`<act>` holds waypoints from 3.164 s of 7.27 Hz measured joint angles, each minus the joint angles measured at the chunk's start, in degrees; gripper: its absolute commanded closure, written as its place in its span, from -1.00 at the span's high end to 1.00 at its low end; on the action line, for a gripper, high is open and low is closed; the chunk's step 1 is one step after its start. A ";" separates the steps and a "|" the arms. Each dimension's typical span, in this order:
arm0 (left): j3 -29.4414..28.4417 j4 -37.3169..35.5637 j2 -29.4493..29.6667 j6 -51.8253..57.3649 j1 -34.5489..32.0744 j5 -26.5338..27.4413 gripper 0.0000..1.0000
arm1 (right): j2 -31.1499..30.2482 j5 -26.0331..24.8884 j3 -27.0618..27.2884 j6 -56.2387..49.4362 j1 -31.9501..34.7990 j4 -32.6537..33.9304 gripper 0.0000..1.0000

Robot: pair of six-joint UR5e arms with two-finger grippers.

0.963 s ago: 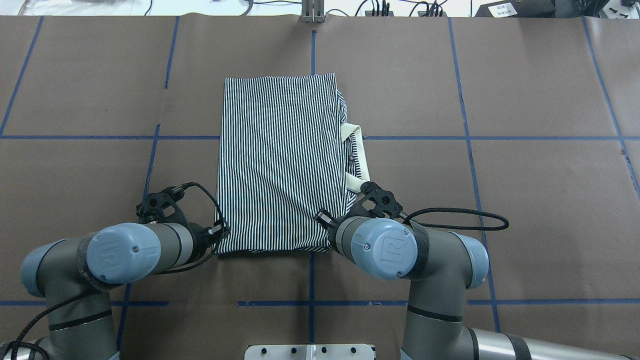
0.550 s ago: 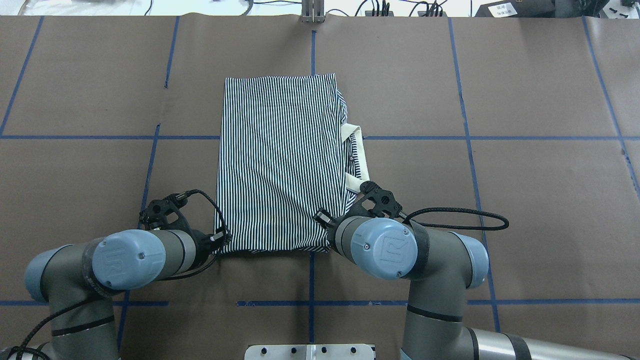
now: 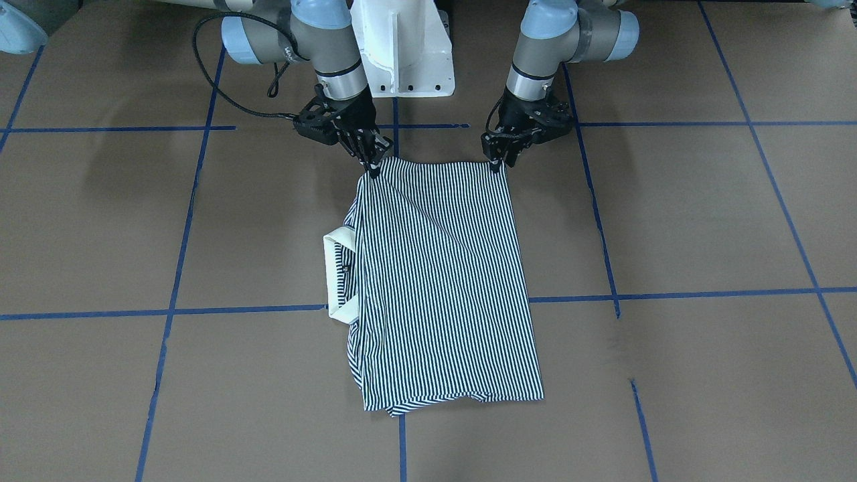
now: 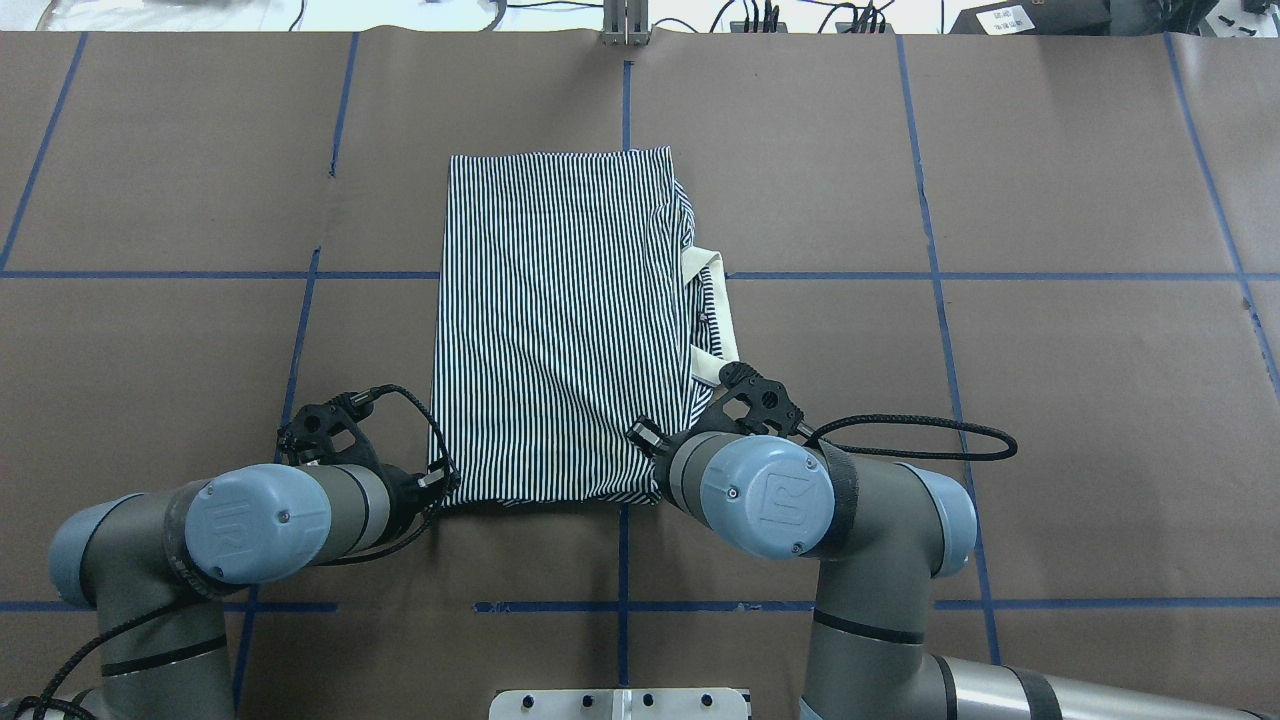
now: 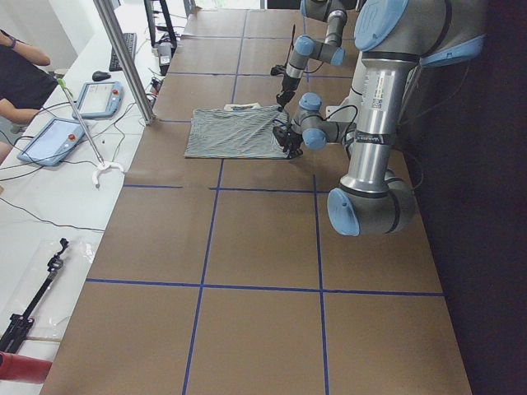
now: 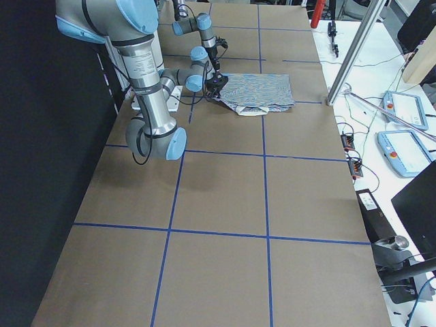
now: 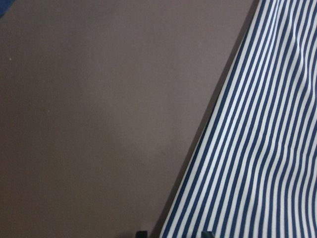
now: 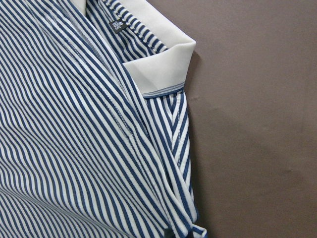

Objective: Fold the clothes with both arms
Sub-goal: 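Grasp the shirt's near edge with both grippers, then lift the near edge with both grippers and fold it away from the robot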

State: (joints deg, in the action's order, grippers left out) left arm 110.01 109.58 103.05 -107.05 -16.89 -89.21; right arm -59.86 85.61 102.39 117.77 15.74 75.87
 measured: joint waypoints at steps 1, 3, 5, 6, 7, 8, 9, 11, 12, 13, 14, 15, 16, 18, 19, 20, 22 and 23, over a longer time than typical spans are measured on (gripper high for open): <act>0.00 -0.04 -0.03 0.00 0.10 0.00 -0.16 | 0.07 0.00 0.00 0.00 0.00 0.02 -1.00; -0.05 -0.19 -0.04 0.00 0.24 0.00 -0.54 | 0.19 0.00 0.00 0.00 0.00 0.01 -1.00; 0.02 -0.40 -0.04 -0.28 0.33 -0.06 -1.00 | 0.21 0.00 0.00 0.00 0.04 0.10 -1.00; 0.03 -0.87 -0.03 -0.71 0.38 -0.08 -1.00 | 0.27 0.00 0.00 0.00 0.07 0.20 -1.00; 0.28 -2.07 0.06 -0.93 0.49 -0.09 -1.00 | 0.29 0.02 0.00 0.00 0.08 0.28 -1.00; 1.34 -3.35 0.12 -1.01 0.63 -0.11 -1.00 | 0.18 0.08 0.14 0.00 0.14 0.37 -1.00; 3.33 -4.05 0.16 -1.04 0.73 -0.17 -1.00 | -0.52 0.11 1.24 0.04 0.31 0.54 -1.00; 6.24 -4.43 1.37 -1.46 1.30 -0.33 -1.00 | -4.00 0.06 7.01 0.30 -0.15 3.49 -1.00; 7.00 -4.45 3.09 -2.57 1.87 -0.37 -1.00 | -5.30 -0.26 10.30 0.64 -1.53 7.15 -1.00; 7.65 -4.46 4.76 -3.95 2.72 -0.37 -1.00 | -6.32 -1.28 13.49 1.39 -3.61 11.39 -1.00; 8.66 -4.48 5.68 -4.71 3.37 -0.36 -1.00 | -6.96 -2.43 16.24 2.81 -5.59 14.99 -1.00; 9.97 -4.54 6.00 -4.98 3.70 -0.35 -1.00 | -7.23 -3.04 19.05 4.19 -6.97 18.43 -1.00; 11.35 -4.59 5.95 -4.84 3.72 -0.35 -1.00 | -7.17 -3.32 21.42 4.88 -7.40 21.26 -1.00; 13.32 -4.90 5.82 -2.29 1.51 -0.64 -1.00 | -6.20 -3.27 22.67 4.07 -5.19 23.39 -1.00; 13.53 -5.15 5.79 0.03 -1.12 -0.95 -1.00 | -4.68 -2.99 21.53 1.86 -2.10 23.39 -1.00; 13.35 -5.27 5.73 2.33 -3.91 -1.14 -1.00 | -2.77 -2.17 19.54 -0.47 1.44 23.36 -1.00; 11.27 -5.33 6.16 5.97 -8.75 -1.38 -1.00 | 2.12 2.59 13.18 -4.20 9.00 22.93 -1.00; 9.27 -5.32 7.16 7.48 -10.72 -1.43 -1.00 | 4.41 5.02 8.87 -5.20 12.07 20.73 -1.00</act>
State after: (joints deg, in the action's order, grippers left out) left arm 119.28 104.26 110.21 -99.57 -27.60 -90.63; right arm -55.45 90.63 111.27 112.57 27.81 96.60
